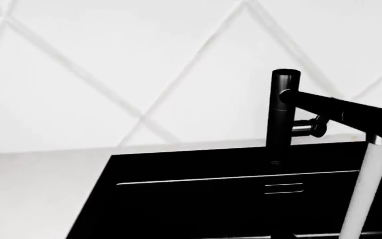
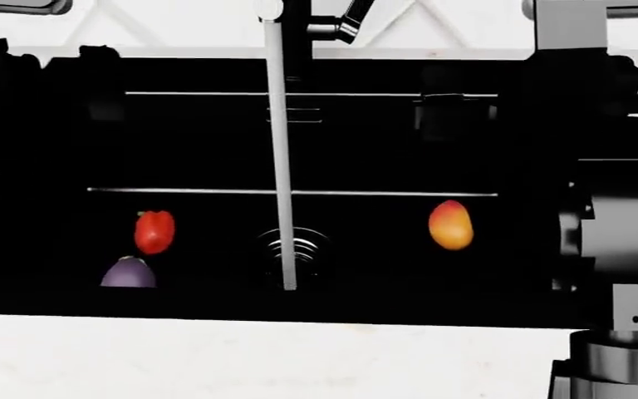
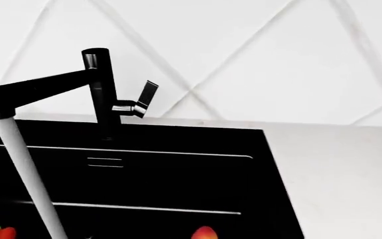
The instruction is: Pick the eggplants and mangos from the sink and place them in one bowl. Place the bell pepper in the other bowl. Then turn off the sink faucet.
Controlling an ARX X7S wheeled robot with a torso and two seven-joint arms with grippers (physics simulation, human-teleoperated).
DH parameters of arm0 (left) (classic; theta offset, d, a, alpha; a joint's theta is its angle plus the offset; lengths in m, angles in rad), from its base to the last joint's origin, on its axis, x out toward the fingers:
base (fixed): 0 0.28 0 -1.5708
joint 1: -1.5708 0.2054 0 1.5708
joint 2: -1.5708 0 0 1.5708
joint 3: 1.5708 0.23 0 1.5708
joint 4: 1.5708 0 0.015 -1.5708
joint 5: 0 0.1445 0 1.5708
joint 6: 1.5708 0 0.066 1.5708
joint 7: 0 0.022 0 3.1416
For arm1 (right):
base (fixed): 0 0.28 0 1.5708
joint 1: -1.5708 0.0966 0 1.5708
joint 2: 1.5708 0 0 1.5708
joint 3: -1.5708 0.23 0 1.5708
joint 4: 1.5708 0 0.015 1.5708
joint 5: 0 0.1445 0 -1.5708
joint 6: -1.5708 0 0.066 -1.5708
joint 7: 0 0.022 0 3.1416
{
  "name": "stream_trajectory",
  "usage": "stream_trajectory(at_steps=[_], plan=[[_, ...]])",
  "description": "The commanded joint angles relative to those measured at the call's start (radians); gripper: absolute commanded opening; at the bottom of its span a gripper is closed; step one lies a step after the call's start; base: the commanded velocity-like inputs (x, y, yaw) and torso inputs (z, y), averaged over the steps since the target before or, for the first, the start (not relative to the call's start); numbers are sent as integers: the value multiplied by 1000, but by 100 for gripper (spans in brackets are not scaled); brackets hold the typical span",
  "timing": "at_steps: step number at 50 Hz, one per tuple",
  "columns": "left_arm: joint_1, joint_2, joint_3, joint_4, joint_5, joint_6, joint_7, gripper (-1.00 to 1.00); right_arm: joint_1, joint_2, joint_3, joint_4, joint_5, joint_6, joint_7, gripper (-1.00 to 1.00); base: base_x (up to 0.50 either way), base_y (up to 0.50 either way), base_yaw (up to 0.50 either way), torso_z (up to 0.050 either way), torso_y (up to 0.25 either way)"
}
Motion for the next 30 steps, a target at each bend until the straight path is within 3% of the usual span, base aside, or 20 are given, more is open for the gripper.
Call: stream_trajectory(at_steps=[1,30], plan=[[-60,8,18,-151,15,82,38,100,19,-4,6,9,3,57,1,100,375,35,0,0,0],[-77,1,11,-234,-5,131,51,100,26,-4,8,16,10,79,23,100,373,24,0,0,1]])
